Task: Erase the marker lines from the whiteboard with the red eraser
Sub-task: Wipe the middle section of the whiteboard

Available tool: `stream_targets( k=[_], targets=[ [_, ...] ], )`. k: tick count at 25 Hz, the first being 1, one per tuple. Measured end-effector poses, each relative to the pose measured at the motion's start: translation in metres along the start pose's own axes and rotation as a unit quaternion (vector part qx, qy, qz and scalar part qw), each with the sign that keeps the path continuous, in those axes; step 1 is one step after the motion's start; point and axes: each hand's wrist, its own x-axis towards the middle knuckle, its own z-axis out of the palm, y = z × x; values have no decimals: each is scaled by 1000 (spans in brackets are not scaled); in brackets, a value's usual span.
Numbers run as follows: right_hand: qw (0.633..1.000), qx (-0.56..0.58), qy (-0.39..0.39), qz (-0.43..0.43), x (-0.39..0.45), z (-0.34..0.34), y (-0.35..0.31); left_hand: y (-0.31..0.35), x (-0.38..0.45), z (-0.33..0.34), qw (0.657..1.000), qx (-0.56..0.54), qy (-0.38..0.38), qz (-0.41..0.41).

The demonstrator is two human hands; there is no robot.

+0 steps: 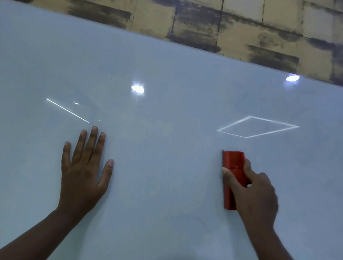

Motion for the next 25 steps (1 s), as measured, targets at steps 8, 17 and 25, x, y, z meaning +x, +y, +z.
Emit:
stream_targets(
  k=[8, 17, 25],
  targets=[
    [970, -88, -52, -219, -108, 60, -39, -13, -33, -13, 998, -3, -50, 35],
    [1000, 0, -13, 15, -61, 7, 38, -17, -68, -14, 998, -5, -42, 45],
    [1000, -9, 20, 20, -161, 60, 18, -14, -81, -14, 996, 19, -72, 46]
  ],
)
